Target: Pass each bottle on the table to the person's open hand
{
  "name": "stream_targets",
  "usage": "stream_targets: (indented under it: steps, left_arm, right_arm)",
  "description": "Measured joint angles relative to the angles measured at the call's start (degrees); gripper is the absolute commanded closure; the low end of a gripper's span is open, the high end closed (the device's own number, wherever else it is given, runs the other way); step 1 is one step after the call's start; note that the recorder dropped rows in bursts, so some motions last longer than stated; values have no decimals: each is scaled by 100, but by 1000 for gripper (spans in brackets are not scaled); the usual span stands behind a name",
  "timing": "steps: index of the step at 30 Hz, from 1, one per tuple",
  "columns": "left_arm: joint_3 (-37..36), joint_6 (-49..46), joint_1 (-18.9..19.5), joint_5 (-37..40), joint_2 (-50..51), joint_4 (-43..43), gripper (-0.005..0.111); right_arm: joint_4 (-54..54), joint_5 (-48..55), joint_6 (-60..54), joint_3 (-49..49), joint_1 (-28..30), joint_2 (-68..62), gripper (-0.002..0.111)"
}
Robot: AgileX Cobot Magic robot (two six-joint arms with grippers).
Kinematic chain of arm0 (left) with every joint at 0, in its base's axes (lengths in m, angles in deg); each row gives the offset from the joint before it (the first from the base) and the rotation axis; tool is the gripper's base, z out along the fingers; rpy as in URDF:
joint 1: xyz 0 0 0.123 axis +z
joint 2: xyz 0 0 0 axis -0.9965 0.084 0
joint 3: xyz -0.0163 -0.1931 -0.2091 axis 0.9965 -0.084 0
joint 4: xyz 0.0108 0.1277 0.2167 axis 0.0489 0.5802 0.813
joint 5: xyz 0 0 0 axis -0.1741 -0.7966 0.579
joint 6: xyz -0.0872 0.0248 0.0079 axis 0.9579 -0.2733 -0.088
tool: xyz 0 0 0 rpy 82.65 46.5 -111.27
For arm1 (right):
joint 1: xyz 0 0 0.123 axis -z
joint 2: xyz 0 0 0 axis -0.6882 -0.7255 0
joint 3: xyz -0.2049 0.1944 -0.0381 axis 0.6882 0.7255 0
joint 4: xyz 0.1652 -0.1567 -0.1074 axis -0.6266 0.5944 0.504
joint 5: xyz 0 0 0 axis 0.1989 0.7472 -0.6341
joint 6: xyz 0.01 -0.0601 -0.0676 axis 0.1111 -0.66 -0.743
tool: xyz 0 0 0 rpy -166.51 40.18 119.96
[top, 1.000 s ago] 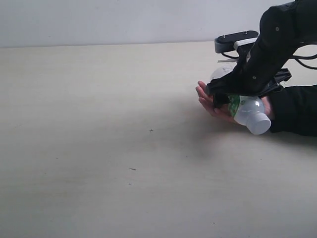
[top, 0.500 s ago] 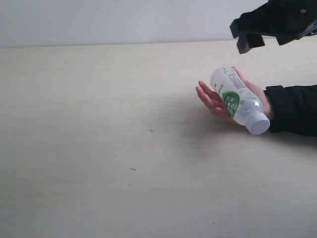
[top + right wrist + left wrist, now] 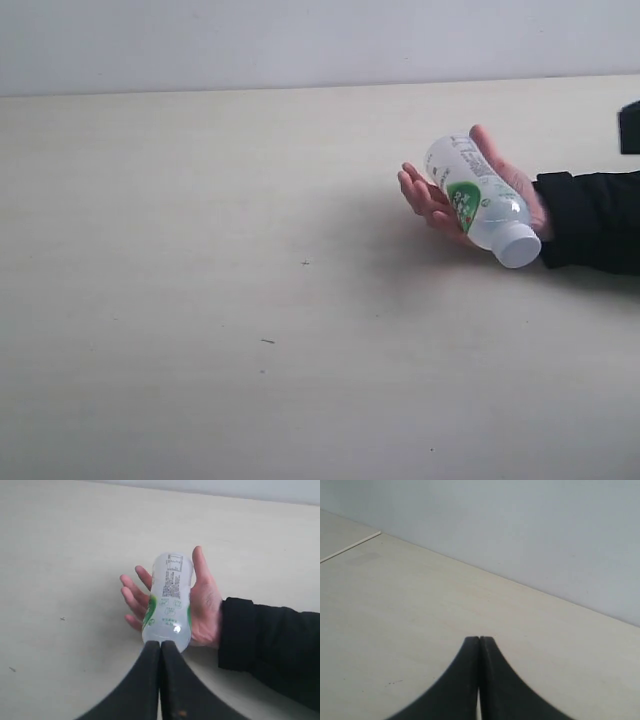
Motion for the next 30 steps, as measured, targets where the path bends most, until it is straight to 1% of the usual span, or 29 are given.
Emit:
stream_targets:
  steps: [3, 7, 14, 21, 30]
  left_arm:
    - [0, 0, 0, 0, 0, 0, 107]
    - [0, 0, 0, 0, 0, 0, 107]
    - [0, 0, 0, 0, 0, 0, 107]
    - [0, 0, 0, 0, 0, 0, 107]
    - [0, 0, 0, 0, 0, 0, 107]
  right_arm:
    - [-190, 162, 0, 244, 0, 739, 108]
    - [-296, 326, 0, 290, 0, 1596, 108]
    - [-306, 314, 0, 290, 0, 2552, 108]
    - [-317, 314, 12, 290, 0, 3048, 108]
    - [-317, 314, 12, 290, 0, 3139, 108]
